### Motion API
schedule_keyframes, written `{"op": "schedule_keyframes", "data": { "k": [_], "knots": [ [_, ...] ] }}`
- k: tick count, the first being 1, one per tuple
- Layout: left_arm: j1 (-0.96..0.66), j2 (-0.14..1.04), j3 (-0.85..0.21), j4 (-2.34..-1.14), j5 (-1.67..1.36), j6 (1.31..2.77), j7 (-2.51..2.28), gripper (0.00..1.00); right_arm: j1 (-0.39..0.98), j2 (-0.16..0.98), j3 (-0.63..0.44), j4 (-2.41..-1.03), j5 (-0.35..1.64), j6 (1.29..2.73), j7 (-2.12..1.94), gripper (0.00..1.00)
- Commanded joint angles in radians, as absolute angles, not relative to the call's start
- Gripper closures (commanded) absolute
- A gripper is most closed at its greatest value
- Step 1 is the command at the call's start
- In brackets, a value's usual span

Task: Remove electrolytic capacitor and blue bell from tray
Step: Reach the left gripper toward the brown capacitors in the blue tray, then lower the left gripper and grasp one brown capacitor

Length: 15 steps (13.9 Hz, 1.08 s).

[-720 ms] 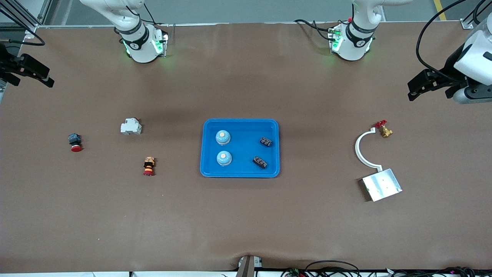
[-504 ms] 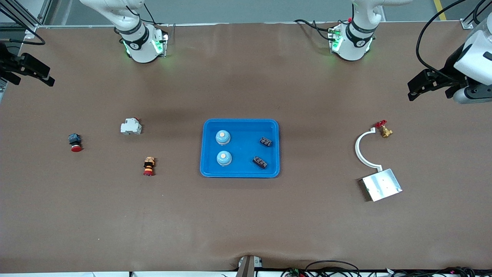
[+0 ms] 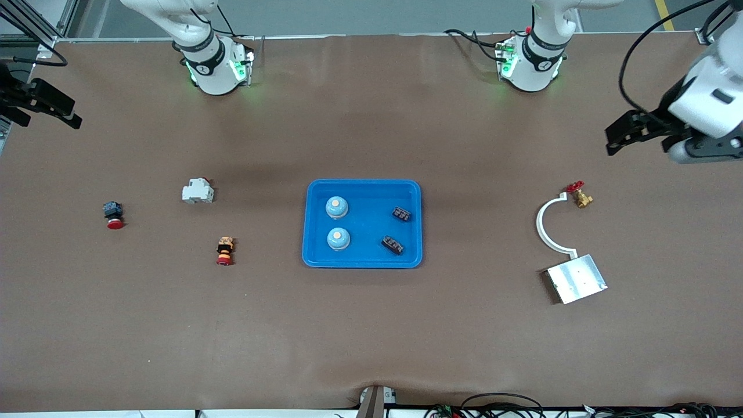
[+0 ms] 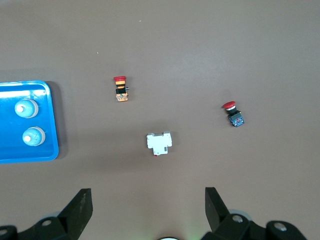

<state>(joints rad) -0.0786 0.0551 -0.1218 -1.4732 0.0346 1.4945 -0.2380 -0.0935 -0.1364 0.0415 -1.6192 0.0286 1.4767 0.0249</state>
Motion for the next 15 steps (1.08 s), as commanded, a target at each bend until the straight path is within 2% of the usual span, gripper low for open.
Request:
{"op": "schedule_keyframes", "data": {
  "k": [1,3,5,10,15],
  "knots": [
    [-0.123,0.116,-0.152,-1.466,0.011,1.502,-0.395,0.00,-0.097,-0.156,0.041,-1.624,0.028,1.466,0.011,0.00],
    [-0.156,0.140,-0.170,-1.494,0.012,1.531,-0.501,0.00,-0.097,-0.156,0.040,-1.624,0.028,1.466,0.003,0.00],
    [-0.164,0.147,-0.195,-1.570,-0.005,1.607,-0.618,0.00,-0.097,-0.156,0.041,-1.624,0.028,1.466,0.005,0.00],
    [-0.198,0.164,-0.268,-1.768,-0.005,1.865,-0.901,0.00,-0.097,-0.156,0.041,-1.635,0.028,1.471,0.018,0.00],
    [-0.334,0.337,-0.264,-1.781,0.011,2.084,-1.280,0.00,-0.094,-0.169,0.043,-1.707,0.035,1.512,0.049,0.00]
  ]
}}
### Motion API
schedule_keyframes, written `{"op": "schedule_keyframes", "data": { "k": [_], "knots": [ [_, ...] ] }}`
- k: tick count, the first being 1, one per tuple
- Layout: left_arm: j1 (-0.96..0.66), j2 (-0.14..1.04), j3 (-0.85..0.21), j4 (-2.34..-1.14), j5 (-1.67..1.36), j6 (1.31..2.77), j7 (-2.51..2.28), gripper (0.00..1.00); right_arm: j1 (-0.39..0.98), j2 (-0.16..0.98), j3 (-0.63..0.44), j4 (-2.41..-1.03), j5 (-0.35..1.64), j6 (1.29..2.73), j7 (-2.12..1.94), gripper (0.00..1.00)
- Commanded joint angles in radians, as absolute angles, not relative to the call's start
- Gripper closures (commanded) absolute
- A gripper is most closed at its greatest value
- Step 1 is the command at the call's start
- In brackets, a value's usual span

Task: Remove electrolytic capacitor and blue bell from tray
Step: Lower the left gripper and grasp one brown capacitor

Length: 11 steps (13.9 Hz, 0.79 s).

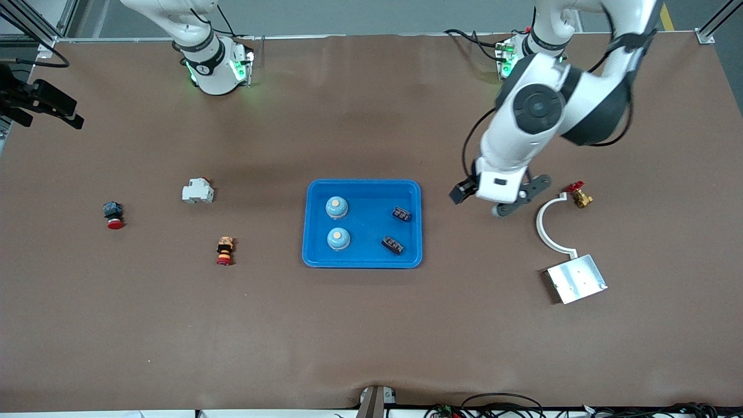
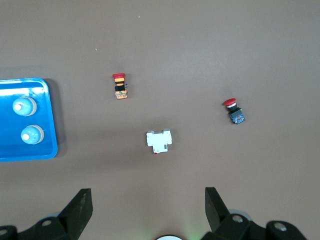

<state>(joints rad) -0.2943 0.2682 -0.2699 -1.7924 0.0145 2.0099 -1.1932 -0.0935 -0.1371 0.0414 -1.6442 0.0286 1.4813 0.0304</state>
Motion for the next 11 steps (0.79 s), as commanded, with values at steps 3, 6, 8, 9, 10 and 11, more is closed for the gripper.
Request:
{"op": "schedule_keyframes", "data": {
  "k": [3,6,8,9,10,11],
  "knots": [
    [-0.374,0.432,-0.267,-1.753,0.021,2.189,-1.440,0.00,-0.089,-0.201,0.044,-1.819,0.035,1.592,0.048,0.00],
    [-0.451,0.543,-0.262,-1.682,0.061,2.224,-1.665,0.02,-0.089,-0.210,0.043,-1.908,0.035,1.664,0.048,0.00],
    [-0.485,0.606,-0.262,-1.634,0.147,2.224,-1.814,0.04,-0.087,-0.244,0.044,-1.991,0.035,1.741,0.054,0.00],
    [-0.494,0.629,-0.264,-1.625,0.182,2.224,-1.859,0.06,-0.081,-0.248,0.048,-2.015,0.035,1.765,0.081,0.00],
    [-0.502,0.650,-0.264,-1.624,0.202,2.226,-1.888,0.08,-0.072,-0.247,0.054,-2.031,0.035,1.784,0.110,0.00],
    [-0.512,0.664,-0.262,-1.624,0.210,2.227,-1.904,0.10,-0.061,-0.247,0.060,-2.049,0.035,1.811,0.138,0.00]
  ]
}}
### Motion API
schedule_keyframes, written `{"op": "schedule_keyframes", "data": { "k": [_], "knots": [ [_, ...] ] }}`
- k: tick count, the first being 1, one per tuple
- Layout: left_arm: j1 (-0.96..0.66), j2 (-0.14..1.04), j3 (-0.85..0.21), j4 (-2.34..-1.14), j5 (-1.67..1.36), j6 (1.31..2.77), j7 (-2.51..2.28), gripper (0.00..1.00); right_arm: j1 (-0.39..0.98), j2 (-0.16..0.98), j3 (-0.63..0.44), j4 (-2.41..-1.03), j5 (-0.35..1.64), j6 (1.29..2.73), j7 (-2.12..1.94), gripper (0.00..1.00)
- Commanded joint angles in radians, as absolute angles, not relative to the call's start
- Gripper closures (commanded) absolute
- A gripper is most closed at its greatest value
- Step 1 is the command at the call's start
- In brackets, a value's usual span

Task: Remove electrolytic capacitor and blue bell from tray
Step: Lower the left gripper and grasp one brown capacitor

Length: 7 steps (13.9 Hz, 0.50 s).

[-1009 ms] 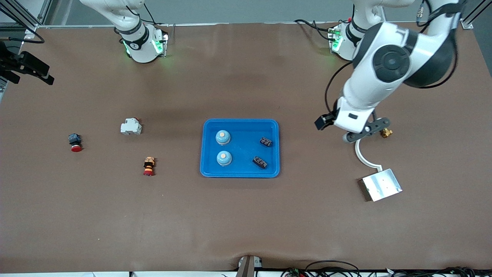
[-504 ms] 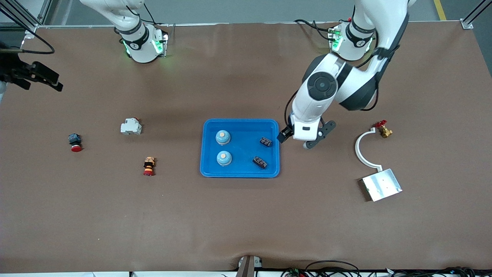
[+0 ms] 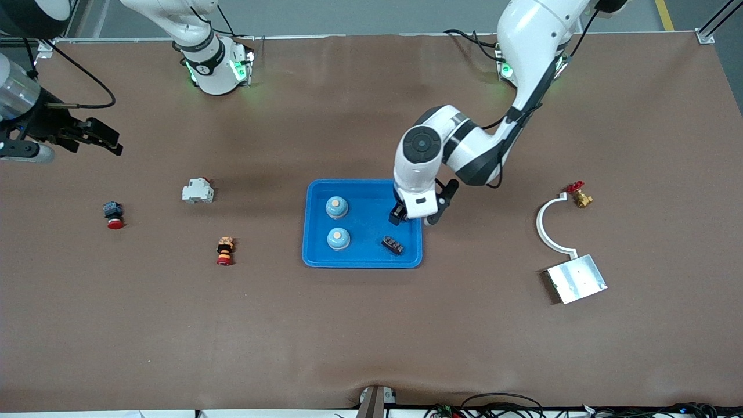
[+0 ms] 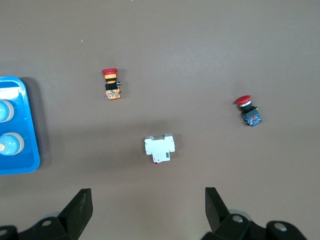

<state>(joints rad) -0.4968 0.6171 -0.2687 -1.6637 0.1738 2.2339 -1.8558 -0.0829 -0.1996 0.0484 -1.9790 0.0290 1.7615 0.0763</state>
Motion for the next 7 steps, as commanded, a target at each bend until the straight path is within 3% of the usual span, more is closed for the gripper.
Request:
{"op": "schedule_keyframes", "data": {
  "k": [1,7],
  "knots": [
    [-0.514,0.676,-0.261,-1.624,0.210,2.232,-1.914,0.12,-0.057,-0.247,0.066,-2.072,0.035,1.840,0.158,0.00],
    [-0.520,0.732,-0.262,-1.626,0.215,2.299,-1.954,0.22,0.072,-0.241,0.074,-2.164,0.037,1.943,0.426,0.00]
  ]
}}
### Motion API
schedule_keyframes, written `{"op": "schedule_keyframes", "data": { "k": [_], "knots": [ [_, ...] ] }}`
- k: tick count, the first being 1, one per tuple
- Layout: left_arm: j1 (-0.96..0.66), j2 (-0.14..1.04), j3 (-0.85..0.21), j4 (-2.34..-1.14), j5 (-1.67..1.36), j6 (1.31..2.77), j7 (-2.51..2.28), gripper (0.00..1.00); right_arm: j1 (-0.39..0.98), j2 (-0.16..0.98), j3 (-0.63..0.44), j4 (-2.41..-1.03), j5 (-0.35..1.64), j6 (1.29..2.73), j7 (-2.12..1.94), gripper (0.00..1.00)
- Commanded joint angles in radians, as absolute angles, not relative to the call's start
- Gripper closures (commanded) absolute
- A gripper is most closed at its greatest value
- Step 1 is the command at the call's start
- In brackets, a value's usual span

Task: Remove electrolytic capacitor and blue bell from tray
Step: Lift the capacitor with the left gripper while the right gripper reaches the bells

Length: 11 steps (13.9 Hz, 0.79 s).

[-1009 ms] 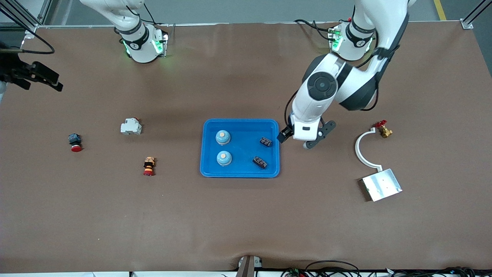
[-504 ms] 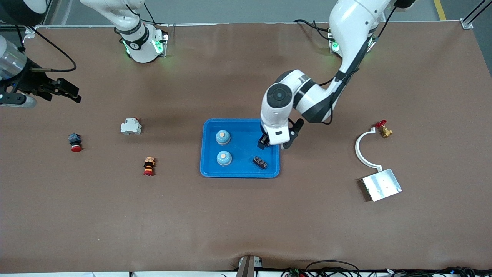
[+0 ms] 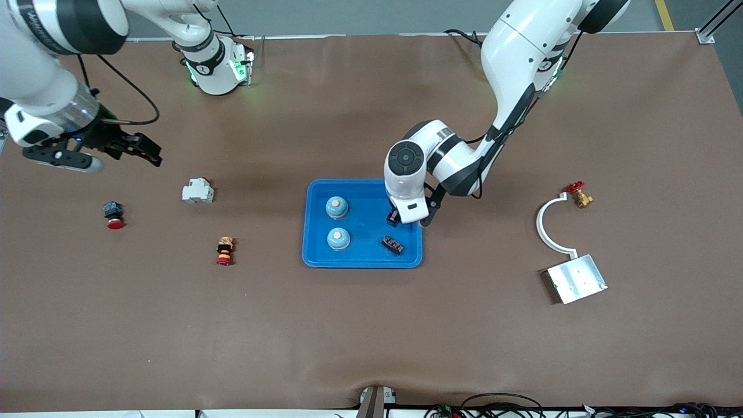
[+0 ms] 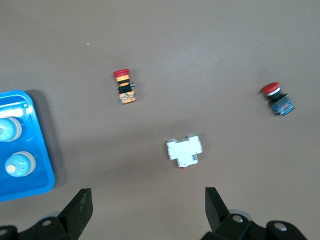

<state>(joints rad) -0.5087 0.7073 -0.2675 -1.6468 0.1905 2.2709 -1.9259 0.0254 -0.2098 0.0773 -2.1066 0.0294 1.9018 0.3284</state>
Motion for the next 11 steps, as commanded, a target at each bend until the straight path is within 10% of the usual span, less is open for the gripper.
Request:
{"op": "schedule_keyframes", "data": {
  "k": [1,4,8,11],
  "knots": [
    [-0.520,0.741,-0.262,-1.626,0.215,2.315,-1.954,0.25,0.112,-0.241,0.074,-2.184,0.037,1.965,0.495,0.00],
    [-0.520,0.758,-0.261,-1.626,0.215,2.341,-1.954,0.33,0.246,-0.195,0.074,-2.209,0.044,2.051,0.749,0.00],
    [-0.520,0.755,-0.258,-1.624,0.222,2.342,-1.939,1.00,0.391,-0.075,0.074,-2.214,0.044,2.207,1.013,0.00],
    [-0.525,0.718,-0.258,-1.589,0.270,2.295,-1.951,1.00,0.455,0.036,0.074,-2.195,0.044,2.301,1.117,0.00]
  ]
}}
